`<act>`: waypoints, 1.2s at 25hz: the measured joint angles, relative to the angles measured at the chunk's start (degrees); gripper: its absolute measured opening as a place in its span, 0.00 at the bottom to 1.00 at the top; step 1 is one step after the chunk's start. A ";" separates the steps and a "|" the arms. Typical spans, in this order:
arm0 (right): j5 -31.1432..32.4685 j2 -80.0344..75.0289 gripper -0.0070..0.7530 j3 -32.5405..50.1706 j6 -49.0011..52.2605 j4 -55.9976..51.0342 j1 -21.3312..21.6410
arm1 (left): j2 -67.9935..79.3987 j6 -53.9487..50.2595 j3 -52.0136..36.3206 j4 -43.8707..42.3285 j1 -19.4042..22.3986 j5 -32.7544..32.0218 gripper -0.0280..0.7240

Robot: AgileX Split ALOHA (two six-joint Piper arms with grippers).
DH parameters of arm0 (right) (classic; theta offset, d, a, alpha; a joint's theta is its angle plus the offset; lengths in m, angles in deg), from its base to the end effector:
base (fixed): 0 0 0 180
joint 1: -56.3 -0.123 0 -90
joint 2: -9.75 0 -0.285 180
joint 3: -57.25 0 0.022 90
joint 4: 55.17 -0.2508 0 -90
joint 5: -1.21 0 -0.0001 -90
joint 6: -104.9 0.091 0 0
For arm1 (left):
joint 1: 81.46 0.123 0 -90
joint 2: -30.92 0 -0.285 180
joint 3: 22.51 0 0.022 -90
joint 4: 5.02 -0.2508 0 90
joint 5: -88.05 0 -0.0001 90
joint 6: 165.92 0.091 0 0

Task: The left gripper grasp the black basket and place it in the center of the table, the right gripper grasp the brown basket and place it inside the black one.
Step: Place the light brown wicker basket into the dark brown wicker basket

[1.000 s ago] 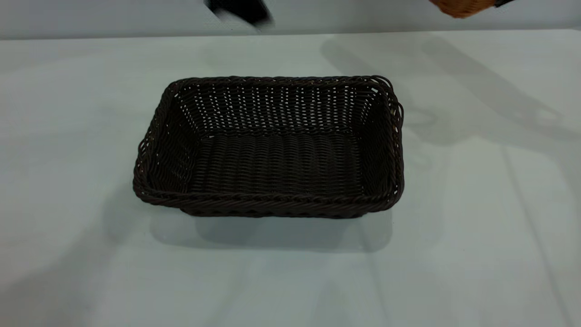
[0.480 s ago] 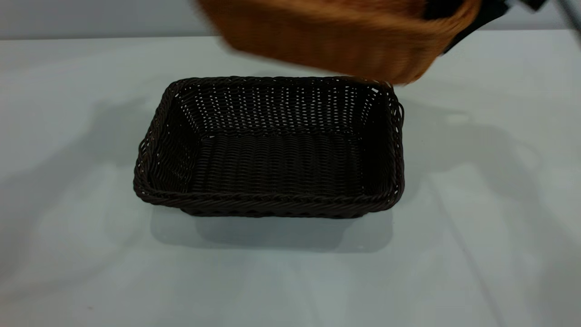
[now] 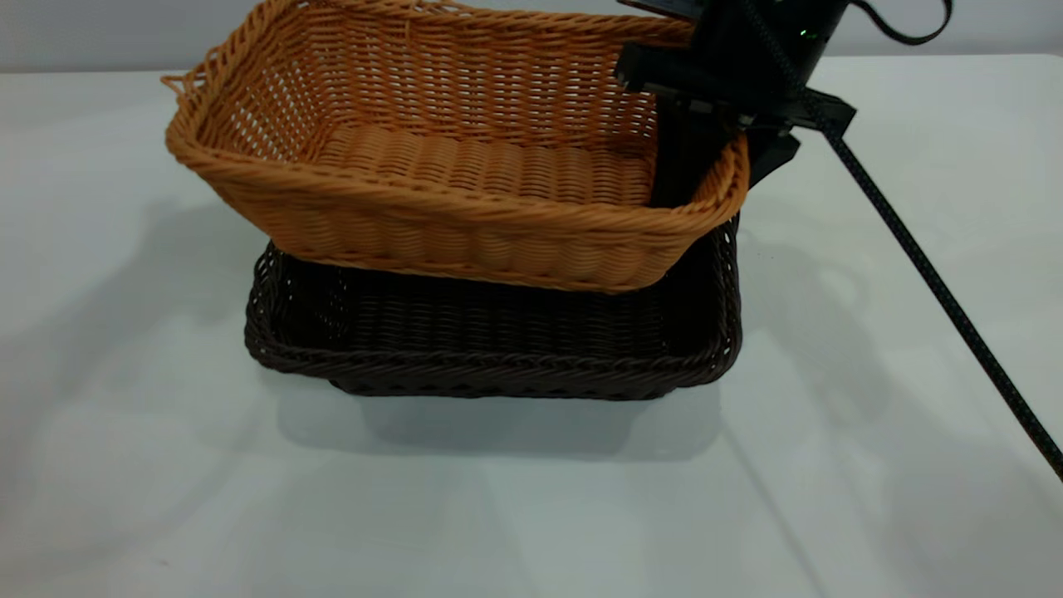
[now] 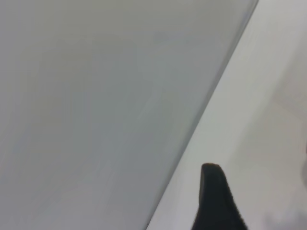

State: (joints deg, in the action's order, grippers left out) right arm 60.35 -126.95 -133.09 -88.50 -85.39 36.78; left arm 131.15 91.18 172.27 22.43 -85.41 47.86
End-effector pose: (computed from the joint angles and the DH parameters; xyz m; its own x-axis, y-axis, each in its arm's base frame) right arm 0.3826 0.1774 0.1055 -0.9569 -0.2852 0.0539 -0.2357 0.8718 0.4295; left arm 0.3695 -0.0527 0.3988 -0.0416 0.7911 -0.6102 0.6187 0.4999 0.6060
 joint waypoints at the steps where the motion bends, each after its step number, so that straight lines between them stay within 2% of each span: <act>1: -0.55 -0.11 0.26 0.00 -0.14 0.25 0.01 | 0.00 -0.05 0.00 0.00 0.00 -0.36 0.58; 11: -0.07 -0.11 0.26 -0.09 -0.58 3.15 0.01 | 0.00 -0.07 0.00 0.00 0.00 -1.01 0.58; 16: 2.40 -0.17 0.27 -0.14 -3.95 3.06 0.07 | 0.00 -0.07 0.00 0.06 0.00 -1.06 0.58; 23: 0.30 -1.78 0.27 -0.14 -3.79 2.98 0.07 | 0.00 -0.18 0.00 1.43 0.00 -1.06 0.58; 27: -0.18 -2.64 0.34 -0.14 -3.46 2.67 0.01 | 0.00 -0.32 0.00 1.48 0.00 -1.06 0.58; 30: -0.25 -2.64 0.49 -0.14 -3.46 2.16 -0.64 | 0.00 -0.32 0.00 1.50 0.00 -1.16 0.58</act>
State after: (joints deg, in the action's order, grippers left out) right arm 60.10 -129.59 -133.22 -91.96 -83.23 36.13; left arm 131.15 90.87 172.27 23.93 -85.41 46.71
